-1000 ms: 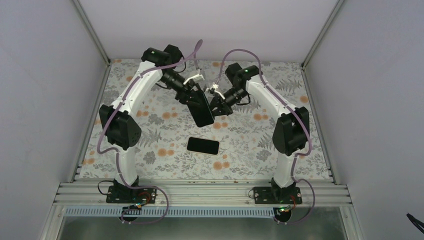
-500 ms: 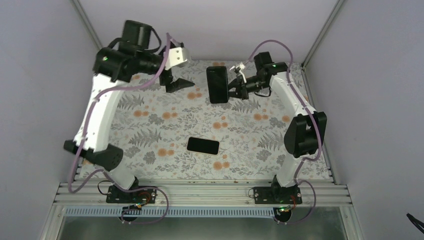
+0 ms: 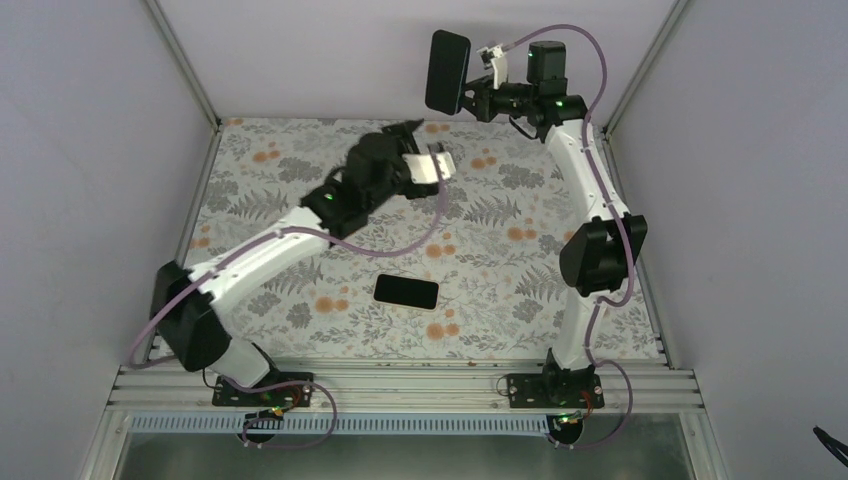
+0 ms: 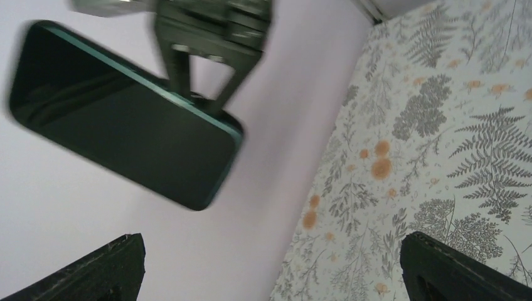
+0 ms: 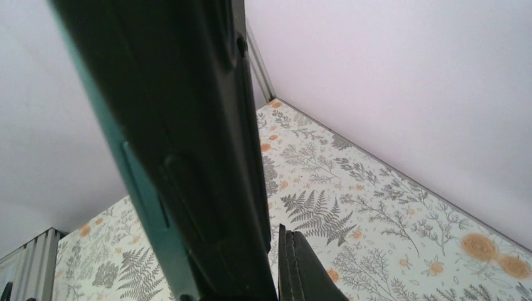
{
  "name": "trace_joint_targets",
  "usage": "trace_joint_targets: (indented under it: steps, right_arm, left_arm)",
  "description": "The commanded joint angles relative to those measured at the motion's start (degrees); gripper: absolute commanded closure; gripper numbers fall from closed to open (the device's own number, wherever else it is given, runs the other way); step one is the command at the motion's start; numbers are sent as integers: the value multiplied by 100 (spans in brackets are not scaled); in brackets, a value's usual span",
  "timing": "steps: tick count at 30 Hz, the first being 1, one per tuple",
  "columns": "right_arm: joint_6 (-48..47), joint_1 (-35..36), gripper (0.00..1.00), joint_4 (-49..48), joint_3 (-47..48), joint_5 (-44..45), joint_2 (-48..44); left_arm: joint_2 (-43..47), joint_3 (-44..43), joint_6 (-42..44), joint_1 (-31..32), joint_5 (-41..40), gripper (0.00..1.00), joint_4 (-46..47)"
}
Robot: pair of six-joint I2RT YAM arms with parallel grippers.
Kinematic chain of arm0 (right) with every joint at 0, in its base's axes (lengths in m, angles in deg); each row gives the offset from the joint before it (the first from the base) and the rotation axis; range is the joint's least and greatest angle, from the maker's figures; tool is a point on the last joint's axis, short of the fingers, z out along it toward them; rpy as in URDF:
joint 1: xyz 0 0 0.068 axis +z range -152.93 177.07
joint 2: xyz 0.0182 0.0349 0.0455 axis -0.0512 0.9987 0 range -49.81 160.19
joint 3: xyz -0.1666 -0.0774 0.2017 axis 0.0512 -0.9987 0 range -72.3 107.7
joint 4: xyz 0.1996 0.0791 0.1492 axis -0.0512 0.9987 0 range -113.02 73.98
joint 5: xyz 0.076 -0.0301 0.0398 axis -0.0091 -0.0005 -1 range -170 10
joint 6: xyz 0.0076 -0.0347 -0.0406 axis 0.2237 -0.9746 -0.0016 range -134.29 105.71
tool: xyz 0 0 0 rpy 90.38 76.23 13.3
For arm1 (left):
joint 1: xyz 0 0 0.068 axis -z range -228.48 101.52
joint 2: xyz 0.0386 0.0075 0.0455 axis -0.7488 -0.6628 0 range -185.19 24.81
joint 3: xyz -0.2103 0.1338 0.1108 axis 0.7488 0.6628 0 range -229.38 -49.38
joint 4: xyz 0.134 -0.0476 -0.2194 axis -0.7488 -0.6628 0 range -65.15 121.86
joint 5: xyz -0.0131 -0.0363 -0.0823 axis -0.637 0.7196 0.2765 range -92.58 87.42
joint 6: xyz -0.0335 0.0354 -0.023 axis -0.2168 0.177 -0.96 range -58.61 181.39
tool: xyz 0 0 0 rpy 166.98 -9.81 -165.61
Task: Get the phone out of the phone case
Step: Remove the phone case from the phone.
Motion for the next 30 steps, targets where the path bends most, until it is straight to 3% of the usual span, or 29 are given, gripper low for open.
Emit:
trace_joint_targets:
  steps: [1,10,19,30]
  right_arm:
    - [417,-19,97,-391,60,152,36]
    - [557,-12,97,-623,-577,184,-482]
    - [688,4,97,-707,-689,130,-717]
    - [715,102,97,-735,-727,-6,-778]
  left_arm:
    - [-275,429,320,221,-1017,0,2501]
    - [-1001,187,162,175,-1080,0,3640]
    - [-1532,-433,-427,-25,-657,0,2826]
    - [-1661,-677,-723,-251,-721,0,2699]
